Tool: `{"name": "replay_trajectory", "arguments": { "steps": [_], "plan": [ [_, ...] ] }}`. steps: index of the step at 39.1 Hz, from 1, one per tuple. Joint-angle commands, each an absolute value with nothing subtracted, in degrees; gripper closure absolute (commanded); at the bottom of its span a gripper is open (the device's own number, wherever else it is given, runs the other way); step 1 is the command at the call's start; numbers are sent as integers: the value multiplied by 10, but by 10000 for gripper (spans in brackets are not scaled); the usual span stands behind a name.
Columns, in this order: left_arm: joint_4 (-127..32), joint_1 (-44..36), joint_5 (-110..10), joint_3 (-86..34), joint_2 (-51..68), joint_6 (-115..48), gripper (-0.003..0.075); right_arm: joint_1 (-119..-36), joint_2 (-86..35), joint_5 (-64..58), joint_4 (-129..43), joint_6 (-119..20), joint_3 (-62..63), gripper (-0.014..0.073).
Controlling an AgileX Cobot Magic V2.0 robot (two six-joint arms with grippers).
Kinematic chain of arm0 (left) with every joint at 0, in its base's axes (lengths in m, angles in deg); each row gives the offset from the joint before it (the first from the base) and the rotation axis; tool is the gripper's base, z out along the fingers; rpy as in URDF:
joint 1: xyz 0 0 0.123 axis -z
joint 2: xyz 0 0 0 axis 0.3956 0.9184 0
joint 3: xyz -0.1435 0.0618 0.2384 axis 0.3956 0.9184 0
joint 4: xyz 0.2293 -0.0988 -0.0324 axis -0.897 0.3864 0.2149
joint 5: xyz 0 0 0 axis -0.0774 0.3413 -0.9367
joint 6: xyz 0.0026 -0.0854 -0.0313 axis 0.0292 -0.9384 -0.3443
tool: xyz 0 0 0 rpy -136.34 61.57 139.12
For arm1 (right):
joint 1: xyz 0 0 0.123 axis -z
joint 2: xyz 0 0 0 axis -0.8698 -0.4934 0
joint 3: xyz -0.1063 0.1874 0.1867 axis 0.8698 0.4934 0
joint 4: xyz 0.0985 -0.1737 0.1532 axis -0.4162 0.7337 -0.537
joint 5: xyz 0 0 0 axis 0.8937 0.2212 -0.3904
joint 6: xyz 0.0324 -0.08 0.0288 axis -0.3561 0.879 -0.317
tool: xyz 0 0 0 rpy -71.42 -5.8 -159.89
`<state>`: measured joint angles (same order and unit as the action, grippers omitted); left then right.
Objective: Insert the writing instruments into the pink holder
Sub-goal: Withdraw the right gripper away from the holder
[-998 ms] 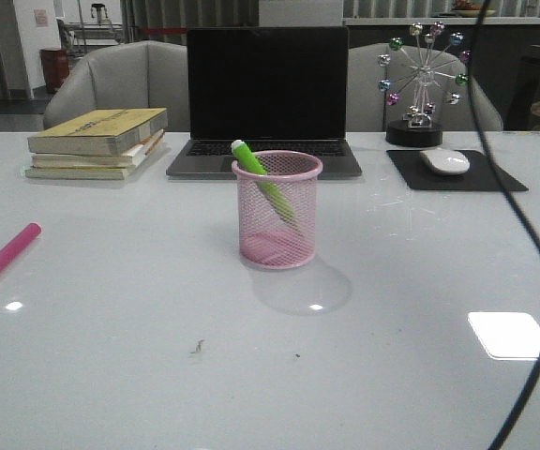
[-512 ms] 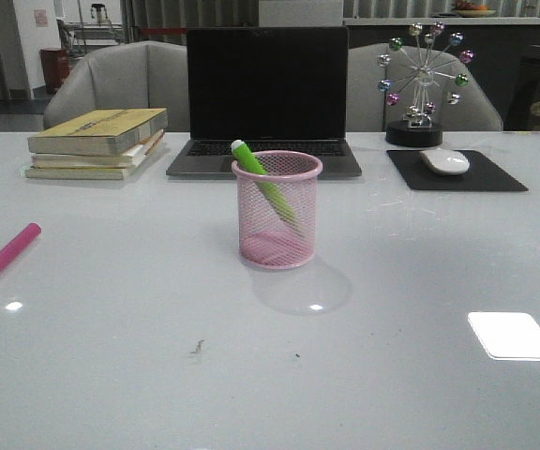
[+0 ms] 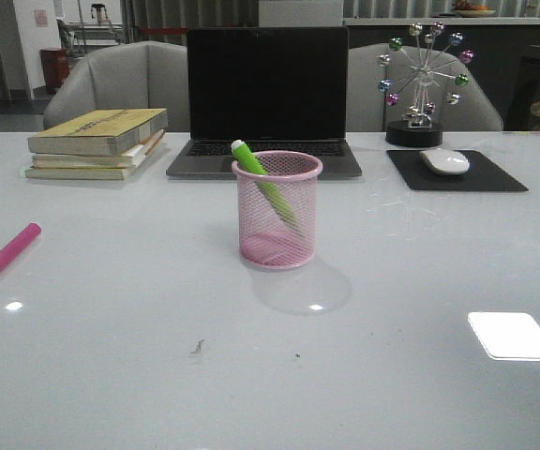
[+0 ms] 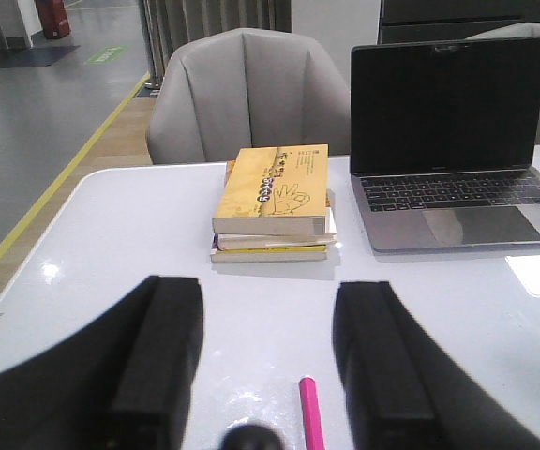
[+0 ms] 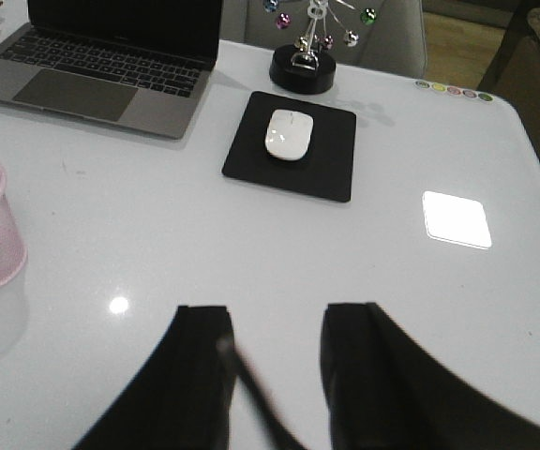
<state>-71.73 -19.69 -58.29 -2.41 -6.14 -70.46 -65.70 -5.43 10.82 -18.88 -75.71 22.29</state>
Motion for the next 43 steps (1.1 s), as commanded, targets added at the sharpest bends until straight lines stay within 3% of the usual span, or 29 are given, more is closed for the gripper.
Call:
{"name": "replay_trajectory", "arguments": {
  "steps": [1, 43],
  "plan": [
    [-716, -195, -629, -46, -63, -705, 327, -653, -27, 106, -180, -752, 220, 230],
    [-716, -195, -643, -46, -63, -705, 327, -653, -9, 120, -174, -752, 230, 230]
  ]
}}
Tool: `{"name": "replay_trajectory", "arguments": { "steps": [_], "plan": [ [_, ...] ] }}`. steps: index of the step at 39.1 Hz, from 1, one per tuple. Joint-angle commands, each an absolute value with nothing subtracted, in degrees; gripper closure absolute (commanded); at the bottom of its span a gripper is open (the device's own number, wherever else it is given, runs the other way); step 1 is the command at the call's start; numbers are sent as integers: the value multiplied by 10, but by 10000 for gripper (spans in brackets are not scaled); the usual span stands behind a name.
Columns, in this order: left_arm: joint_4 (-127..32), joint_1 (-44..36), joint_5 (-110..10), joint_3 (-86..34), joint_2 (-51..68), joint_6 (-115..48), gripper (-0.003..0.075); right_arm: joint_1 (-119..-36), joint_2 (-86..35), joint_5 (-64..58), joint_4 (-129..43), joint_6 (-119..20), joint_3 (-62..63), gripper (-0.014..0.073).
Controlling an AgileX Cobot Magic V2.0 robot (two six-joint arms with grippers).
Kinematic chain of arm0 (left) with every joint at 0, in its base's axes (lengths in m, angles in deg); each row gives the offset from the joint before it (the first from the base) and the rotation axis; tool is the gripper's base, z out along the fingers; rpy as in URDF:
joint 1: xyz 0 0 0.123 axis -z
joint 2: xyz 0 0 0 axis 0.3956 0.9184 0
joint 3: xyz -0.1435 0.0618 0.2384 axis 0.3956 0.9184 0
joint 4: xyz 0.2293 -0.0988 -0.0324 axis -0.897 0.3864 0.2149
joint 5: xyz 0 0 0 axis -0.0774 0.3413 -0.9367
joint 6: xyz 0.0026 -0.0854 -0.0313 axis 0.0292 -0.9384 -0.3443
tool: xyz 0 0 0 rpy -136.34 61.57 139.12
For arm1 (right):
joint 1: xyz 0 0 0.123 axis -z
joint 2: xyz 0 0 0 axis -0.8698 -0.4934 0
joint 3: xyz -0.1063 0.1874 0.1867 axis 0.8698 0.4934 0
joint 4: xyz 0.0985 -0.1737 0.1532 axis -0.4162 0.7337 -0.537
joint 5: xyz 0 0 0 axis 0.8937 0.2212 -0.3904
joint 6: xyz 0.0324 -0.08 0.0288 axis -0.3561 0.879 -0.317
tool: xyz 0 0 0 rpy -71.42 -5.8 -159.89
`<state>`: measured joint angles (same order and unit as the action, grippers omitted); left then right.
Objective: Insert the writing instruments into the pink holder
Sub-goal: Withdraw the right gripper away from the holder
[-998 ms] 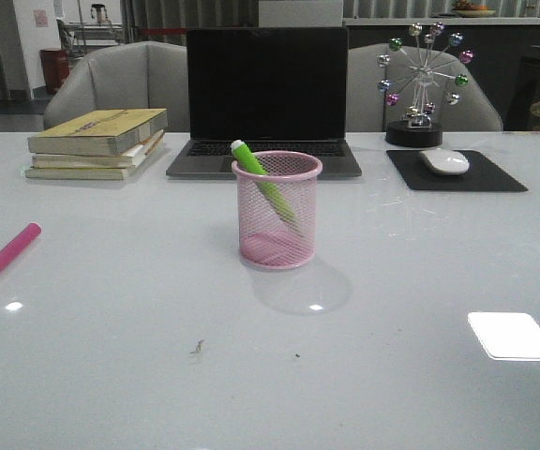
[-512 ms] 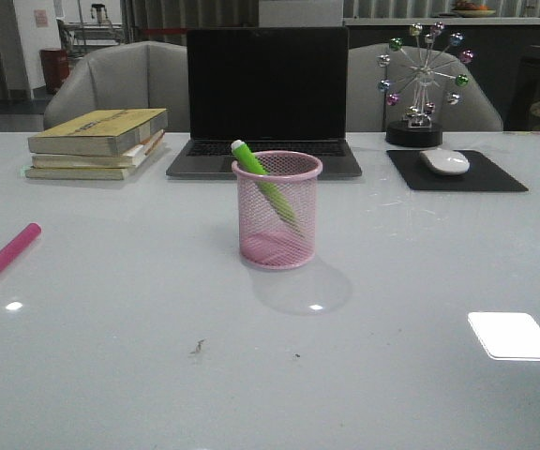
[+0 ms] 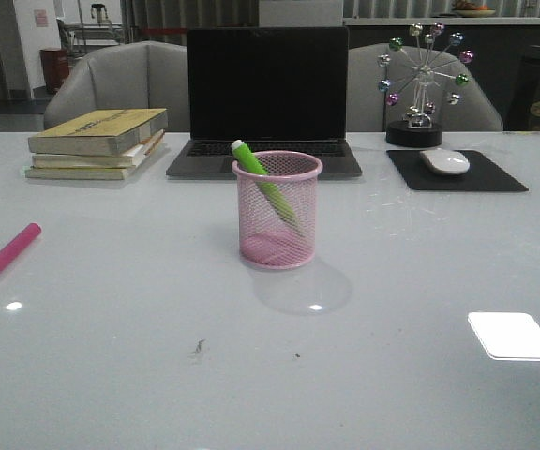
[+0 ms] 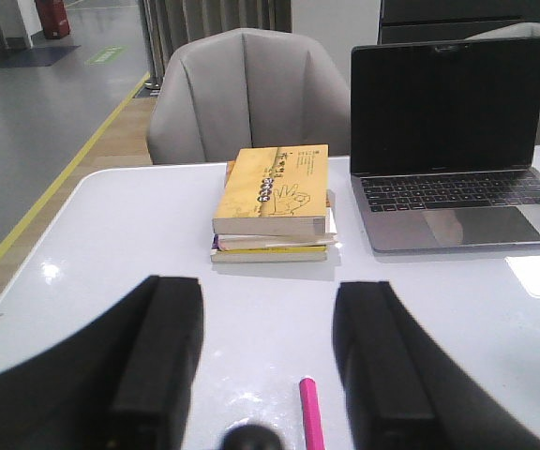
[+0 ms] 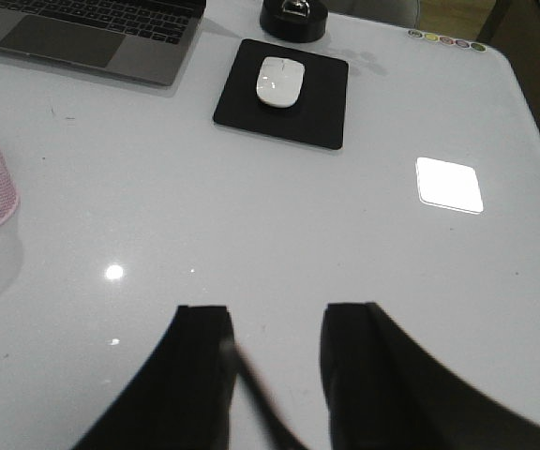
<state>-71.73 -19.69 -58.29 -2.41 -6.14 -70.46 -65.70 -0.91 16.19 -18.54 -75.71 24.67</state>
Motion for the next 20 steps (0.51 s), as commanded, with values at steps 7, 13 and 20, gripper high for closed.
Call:
{"name": "replay_trajectory", "arguments": {
  "steps": [7, 13, 20],
  "plan": [
    [-716, -195, -675, -46, -51, -705, 327, -653, -9, 120, -174, -752, 230, 230],
    [-716, -195, -693, -46, -30, -705, 327, -653, -9, 120, -174, -752, 230, 230],
    [-655, -195, -696, -46, 4, -705, 345, -653, -9, 120, -174, -752, 230, 230]
  ]
}}
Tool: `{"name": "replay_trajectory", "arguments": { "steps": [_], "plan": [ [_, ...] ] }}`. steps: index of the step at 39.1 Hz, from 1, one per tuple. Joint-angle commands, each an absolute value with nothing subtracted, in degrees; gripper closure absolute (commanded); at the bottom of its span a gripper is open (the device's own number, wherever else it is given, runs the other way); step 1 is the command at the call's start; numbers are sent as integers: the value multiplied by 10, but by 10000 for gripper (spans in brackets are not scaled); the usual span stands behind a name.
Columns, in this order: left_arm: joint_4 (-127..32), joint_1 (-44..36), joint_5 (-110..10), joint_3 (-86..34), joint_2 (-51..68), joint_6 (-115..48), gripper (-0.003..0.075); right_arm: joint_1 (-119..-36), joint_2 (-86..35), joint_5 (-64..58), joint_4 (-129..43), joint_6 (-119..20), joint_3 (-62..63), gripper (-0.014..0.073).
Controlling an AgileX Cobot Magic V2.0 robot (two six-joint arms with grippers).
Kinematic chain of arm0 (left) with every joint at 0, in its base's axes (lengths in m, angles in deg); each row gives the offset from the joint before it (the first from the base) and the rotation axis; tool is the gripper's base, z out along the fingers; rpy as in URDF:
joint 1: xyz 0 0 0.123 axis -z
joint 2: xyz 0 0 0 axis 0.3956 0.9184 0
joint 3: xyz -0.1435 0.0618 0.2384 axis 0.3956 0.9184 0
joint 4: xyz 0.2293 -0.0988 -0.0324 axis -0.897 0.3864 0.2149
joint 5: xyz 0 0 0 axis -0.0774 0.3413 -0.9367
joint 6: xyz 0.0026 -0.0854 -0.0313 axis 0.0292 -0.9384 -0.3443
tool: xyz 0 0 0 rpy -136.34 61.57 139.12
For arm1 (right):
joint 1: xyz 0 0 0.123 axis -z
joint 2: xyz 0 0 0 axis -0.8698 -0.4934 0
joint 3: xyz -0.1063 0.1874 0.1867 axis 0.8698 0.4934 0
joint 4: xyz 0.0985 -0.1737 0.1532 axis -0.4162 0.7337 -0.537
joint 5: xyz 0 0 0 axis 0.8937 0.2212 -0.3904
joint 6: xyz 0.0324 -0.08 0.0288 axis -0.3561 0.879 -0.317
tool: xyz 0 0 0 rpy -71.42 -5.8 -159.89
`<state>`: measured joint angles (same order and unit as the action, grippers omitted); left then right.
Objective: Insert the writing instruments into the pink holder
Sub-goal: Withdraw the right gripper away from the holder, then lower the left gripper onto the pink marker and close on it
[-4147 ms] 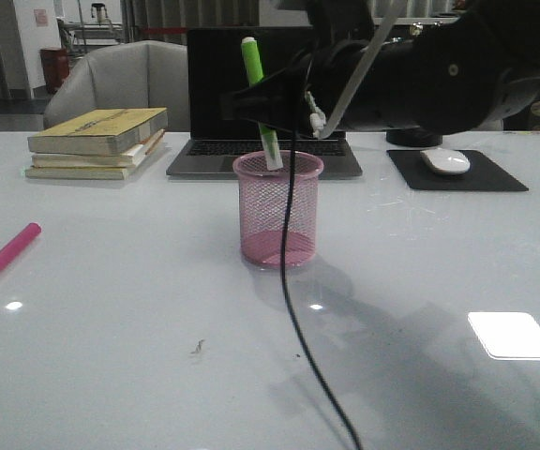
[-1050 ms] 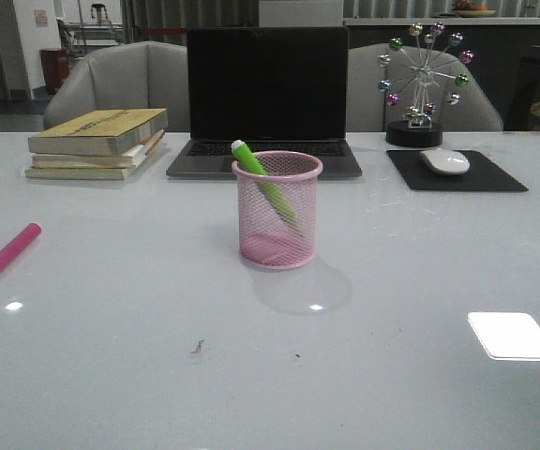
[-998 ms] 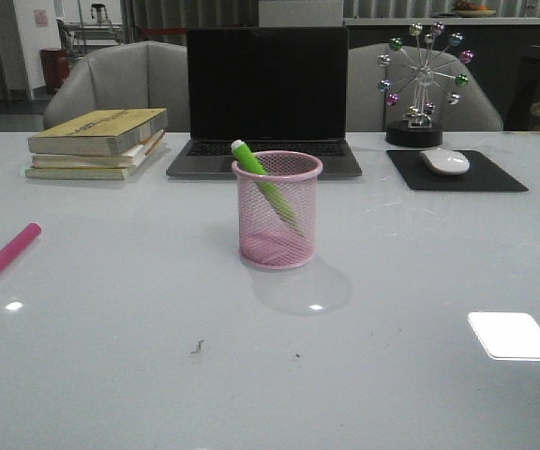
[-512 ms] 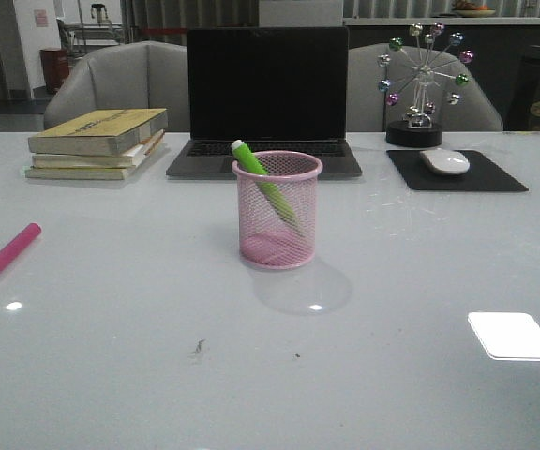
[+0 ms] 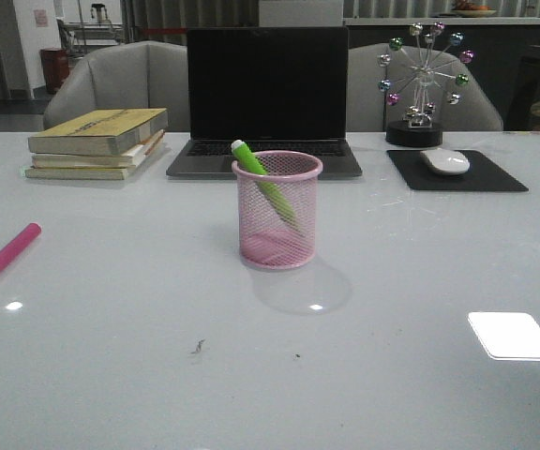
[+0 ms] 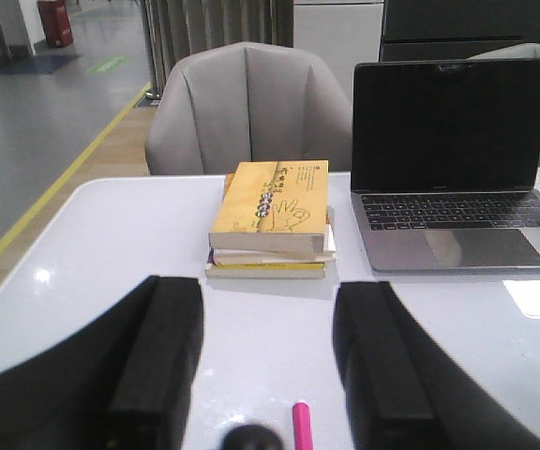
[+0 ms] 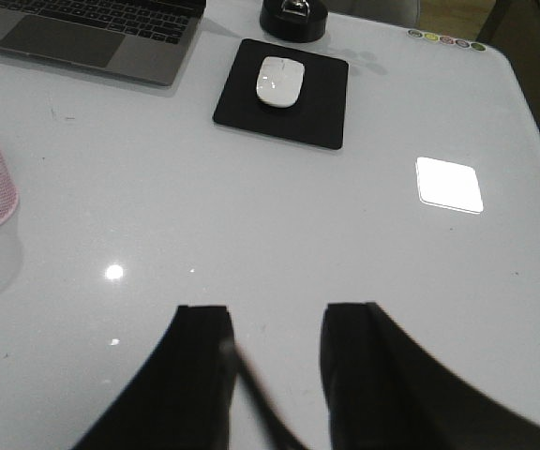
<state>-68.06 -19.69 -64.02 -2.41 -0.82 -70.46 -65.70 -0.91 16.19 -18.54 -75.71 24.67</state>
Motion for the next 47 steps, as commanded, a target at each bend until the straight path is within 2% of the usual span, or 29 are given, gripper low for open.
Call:
{"name": "replay_trajectory", "arguments": {
  "steps": [1, 5, 13, 30, 47],
  "plan": [
    [-655, -195, -696, -46, 9, -705, 353, -653, -9, 120, -174, -752, 230, 230],
    [-670, -195, -696, -46, 37, -705, 384, -653, -9, 120, -174, -752, 230, 230],
    [-736, -195, -689, -72, 101, -705, 385, -653, -9, 120, -174, -752, 230, 230],
    [-742, -195, -683, -186, 296, -705, 385, -653, -9, 120, -174, -752, 230, 230],
    [-695, -195, -480, -299, 437, -705, 386, -653, -9, 120, -174, -752, 230, 230]
  ]
}}
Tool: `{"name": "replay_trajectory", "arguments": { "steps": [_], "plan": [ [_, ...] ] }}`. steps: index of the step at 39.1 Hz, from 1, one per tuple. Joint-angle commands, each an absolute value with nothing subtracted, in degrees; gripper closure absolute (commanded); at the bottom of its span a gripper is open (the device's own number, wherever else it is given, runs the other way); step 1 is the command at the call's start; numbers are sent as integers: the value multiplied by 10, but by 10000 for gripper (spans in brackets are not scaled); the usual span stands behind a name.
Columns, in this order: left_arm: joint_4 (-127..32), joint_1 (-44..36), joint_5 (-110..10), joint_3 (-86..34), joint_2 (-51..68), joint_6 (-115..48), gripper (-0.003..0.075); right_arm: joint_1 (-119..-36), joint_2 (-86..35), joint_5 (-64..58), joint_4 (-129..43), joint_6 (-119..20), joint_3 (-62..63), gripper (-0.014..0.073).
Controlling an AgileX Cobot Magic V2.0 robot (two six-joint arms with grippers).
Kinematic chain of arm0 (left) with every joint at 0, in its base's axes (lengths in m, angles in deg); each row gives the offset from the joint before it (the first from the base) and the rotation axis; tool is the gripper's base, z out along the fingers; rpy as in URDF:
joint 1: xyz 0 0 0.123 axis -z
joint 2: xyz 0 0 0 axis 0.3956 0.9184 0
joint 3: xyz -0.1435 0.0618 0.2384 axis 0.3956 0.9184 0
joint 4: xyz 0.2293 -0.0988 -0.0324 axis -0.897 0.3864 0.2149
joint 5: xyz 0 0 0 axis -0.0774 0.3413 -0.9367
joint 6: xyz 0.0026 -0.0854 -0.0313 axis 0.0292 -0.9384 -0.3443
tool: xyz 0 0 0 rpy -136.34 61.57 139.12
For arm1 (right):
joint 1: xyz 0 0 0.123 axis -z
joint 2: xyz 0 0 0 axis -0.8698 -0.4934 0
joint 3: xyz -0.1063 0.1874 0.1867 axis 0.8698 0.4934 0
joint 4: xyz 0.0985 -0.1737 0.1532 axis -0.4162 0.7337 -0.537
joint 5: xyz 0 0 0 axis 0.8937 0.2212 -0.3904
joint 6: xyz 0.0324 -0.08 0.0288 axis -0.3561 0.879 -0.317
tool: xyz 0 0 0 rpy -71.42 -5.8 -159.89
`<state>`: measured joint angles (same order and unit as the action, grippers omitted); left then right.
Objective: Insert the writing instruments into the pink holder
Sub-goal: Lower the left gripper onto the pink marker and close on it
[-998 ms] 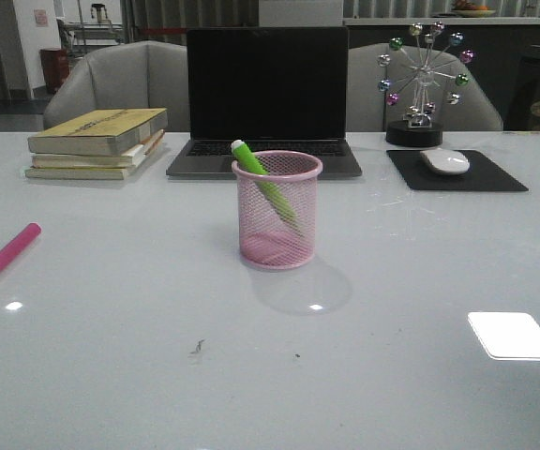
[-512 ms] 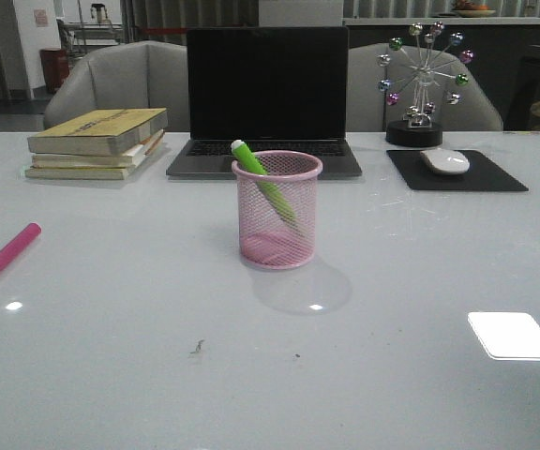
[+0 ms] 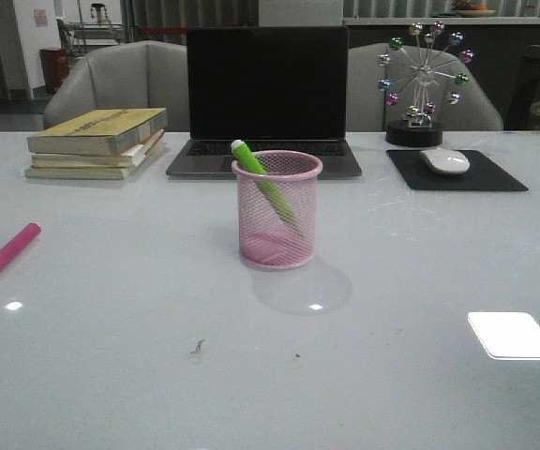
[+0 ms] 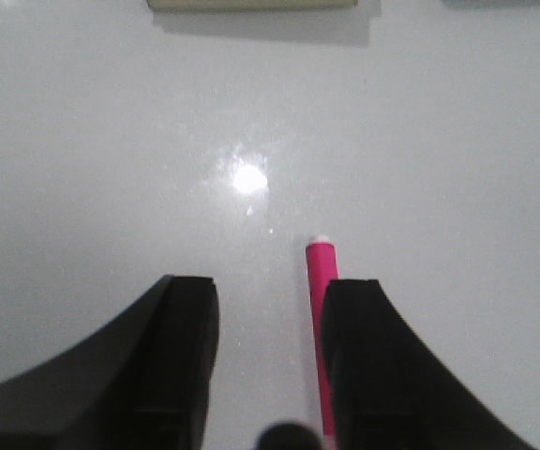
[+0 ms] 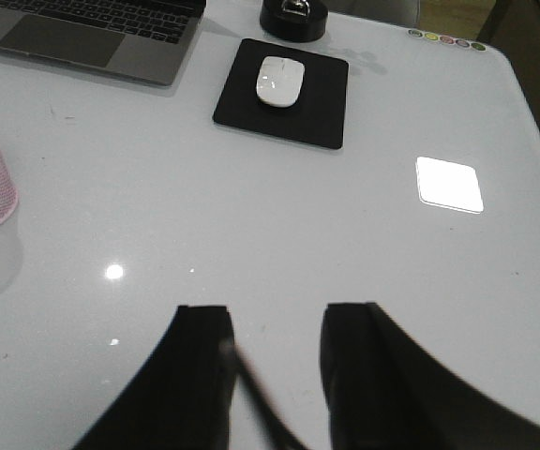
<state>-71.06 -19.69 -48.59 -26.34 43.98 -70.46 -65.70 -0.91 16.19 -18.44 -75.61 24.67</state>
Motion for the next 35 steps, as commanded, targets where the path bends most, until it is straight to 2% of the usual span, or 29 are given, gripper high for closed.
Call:
{"name": "replay_trajectory", "arguments": {
  "steps": [1, 22, 35],
  "plan": [
    [-689, -195, -472, -305, 443, -705, 386, -653, -9, 120, -174, -752, 230, 230],
    [-673, -155, -310, -405, 553, -692, 387, -653, -9, 120, -174, -752, 230, 230],
    [-672, -148, -295, -405, 582, -699, 387, -653, -9, 120, -174, -752, 230, 230]
  ]
}}
